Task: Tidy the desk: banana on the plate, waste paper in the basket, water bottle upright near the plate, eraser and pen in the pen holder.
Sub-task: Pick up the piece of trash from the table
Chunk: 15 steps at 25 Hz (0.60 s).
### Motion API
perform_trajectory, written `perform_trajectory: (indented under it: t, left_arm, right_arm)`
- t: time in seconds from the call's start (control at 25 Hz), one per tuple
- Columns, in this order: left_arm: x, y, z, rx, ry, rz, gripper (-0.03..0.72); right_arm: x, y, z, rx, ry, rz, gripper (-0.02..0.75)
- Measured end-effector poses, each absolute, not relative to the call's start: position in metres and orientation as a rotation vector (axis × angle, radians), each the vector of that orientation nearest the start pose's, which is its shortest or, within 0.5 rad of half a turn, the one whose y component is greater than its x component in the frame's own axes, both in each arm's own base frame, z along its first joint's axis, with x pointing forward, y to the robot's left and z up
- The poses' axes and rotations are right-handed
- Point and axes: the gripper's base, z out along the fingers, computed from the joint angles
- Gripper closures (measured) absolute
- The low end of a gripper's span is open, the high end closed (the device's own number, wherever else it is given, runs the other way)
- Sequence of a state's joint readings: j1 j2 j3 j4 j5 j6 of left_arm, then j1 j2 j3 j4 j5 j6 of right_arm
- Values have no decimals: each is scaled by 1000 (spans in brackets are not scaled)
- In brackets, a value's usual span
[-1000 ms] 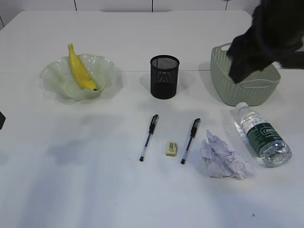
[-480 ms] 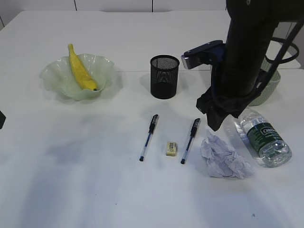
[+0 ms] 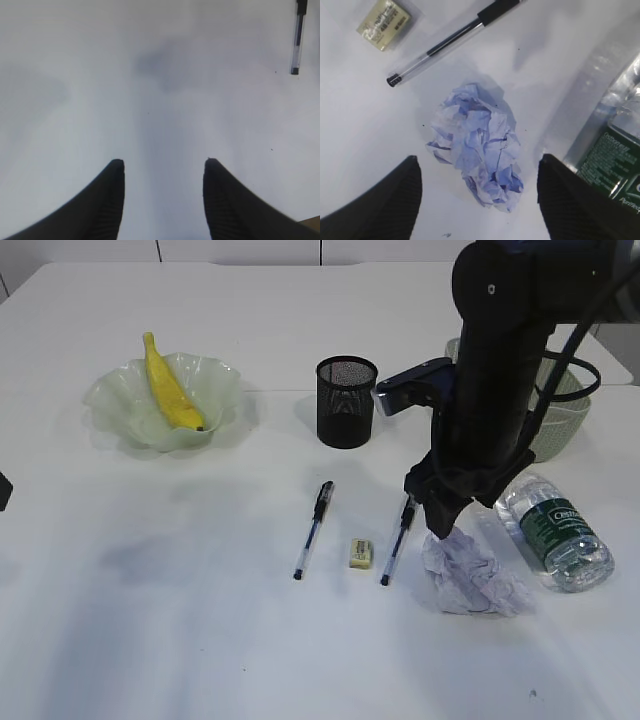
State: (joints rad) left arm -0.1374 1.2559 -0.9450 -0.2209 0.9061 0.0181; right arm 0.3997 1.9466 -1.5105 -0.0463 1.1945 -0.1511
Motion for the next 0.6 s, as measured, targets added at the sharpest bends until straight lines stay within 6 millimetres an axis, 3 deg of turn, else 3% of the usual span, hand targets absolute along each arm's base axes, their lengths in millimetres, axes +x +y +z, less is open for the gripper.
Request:
perform_trajectory:
  t: [0.28, 0.6]
  left_arm:
    - [234, -48, 288, 76, 2693, -311, 331]
    - [226, -47, 269, 68, 2752, -306, 331]
  right_arm:
    - [358, 148, 193, -885, 3032, -52, 201]
    - [360, 149, 175, -891, 3033, -52, 202]
